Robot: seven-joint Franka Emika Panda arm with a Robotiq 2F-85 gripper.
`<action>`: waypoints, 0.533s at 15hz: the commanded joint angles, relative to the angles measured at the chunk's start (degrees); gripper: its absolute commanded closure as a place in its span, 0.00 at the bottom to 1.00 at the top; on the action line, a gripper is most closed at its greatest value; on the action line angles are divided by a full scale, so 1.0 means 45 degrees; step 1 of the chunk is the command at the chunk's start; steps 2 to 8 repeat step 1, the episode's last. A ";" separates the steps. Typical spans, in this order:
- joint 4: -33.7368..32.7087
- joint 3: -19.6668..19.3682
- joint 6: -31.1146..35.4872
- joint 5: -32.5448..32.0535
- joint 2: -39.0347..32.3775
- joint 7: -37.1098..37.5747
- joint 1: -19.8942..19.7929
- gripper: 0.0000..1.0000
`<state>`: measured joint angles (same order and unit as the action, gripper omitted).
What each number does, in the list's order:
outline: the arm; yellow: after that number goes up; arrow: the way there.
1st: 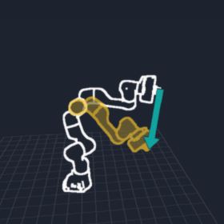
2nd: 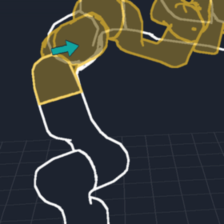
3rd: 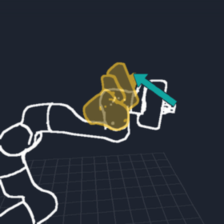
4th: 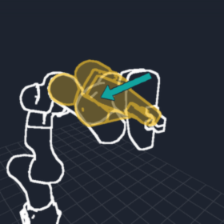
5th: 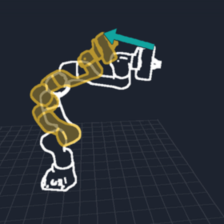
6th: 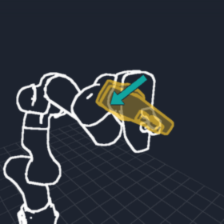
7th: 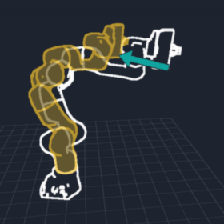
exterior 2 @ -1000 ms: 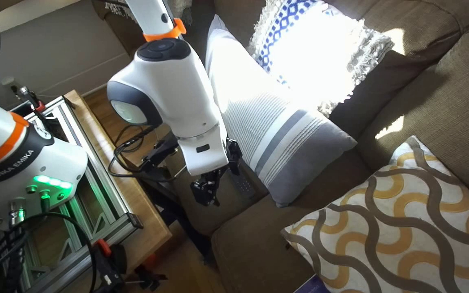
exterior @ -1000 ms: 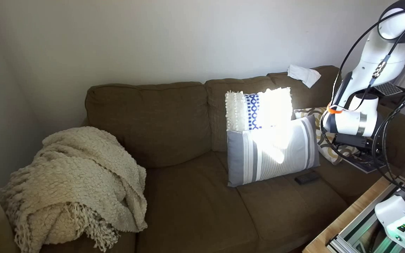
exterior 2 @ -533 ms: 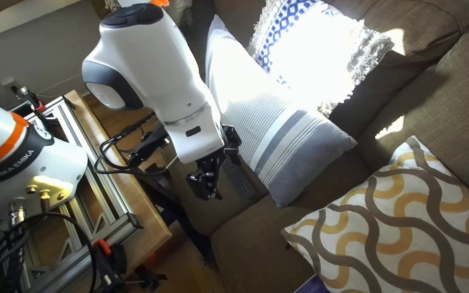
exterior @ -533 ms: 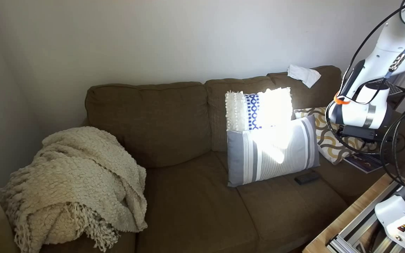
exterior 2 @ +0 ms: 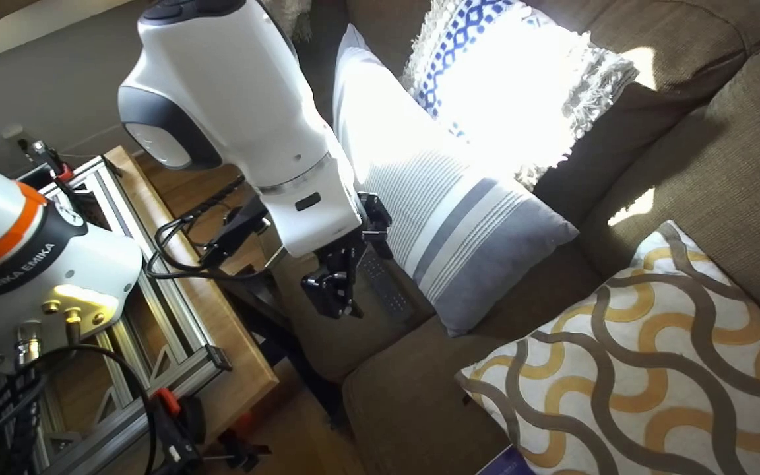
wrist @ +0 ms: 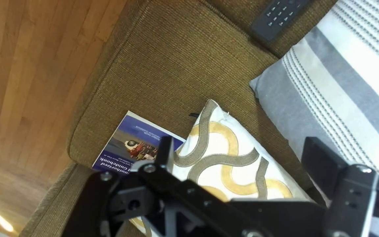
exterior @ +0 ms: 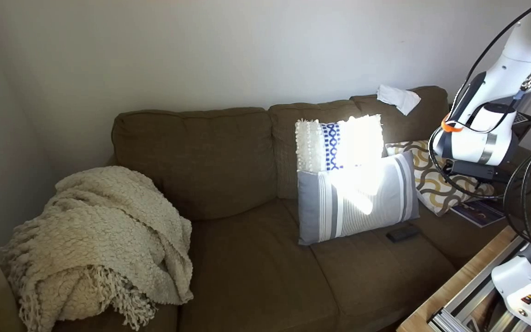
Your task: Slide the black remote from under the pillow and put on the middle cushion on the couch
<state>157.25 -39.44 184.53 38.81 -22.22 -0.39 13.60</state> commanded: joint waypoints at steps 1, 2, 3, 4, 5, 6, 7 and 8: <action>-0.0002 0.0001 0.0000 0.0000 0.0000 0.0000 0.0000 0.00; -0.0002 0.0001 0.0000 0.0000 0.0000 0.0000 0.0000 0.00; -0.0002 0.0001 0.0000 0.0000 0.0000 0.0000 0.0000 0.00; -0.0002 0.0001 0.0000 0.0000 0.0000 0.0000 0.0000 0.00; -0.0002 0.0001 0.0000 0.0000 0.0000 0.0000 0.0000 0.00; -0.0002 0.0001 0.0000 0.0000 0.0000 0.0000 0.0000 0.00; -0.0002 0.0001 0.0000 0.0000 0.0000 0.0000 0.0000 0.00; -0.0002 0.0001 0.0000 0.0000 0.0000 0.0000 0.0000 0.00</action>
